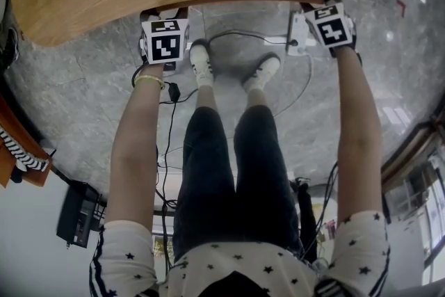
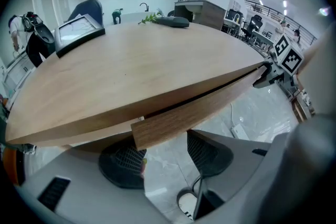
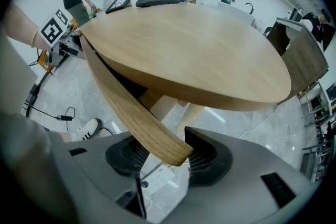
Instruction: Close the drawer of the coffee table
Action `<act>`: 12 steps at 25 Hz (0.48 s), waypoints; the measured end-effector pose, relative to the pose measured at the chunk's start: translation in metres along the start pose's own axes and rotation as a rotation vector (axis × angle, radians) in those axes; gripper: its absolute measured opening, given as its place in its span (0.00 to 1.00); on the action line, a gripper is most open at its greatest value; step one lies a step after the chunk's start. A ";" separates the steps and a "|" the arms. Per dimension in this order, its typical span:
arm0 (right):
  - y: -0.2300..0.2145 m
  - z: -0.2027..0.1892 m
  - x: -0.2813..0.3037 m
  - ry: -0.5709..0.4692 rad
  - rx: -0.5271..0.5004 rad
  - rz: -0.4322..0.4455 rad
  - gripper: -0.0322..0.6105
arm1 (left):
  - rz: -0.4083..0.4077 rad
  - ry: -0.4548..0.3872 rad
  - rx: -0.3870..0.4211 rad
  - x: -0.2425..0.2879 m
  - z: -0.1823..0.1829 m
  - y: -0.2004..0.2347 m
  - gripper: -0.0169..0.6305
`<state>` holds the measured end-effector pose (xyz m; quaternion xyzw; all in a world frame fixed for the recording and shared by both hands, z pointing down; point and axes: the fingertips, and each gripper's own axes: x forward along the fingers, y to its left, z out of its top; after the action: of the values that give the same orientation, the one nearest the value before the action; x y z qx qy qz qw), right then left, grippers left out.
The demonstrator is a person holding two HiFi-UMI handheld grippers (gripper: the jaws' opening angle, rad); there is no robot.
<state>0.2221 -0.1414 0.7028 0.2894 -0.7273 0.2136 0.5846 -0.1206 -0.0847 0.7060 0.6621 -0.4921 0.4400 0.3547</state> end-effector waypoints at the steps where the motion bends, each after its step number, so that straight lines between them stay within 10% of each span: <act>1: -0.001 0.001 0.000 -0.003 0.001 -0.004 0.35 | 0.001 -0.002 -0.010 0.000 0.001 0.000 0.40; 12: -0.009 0.010 0.001 -0.025 0.057 -0.016 0.35 | 0.025 -0.034 -0.148 0.002 0.010 0.004 0.40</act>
<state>0.2207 -0.1546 0.7018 0.3143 -0.7258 0.2257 0.5687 -0.1217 -0.0949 0.7042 0.6352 -0.5375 0.3957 0.3886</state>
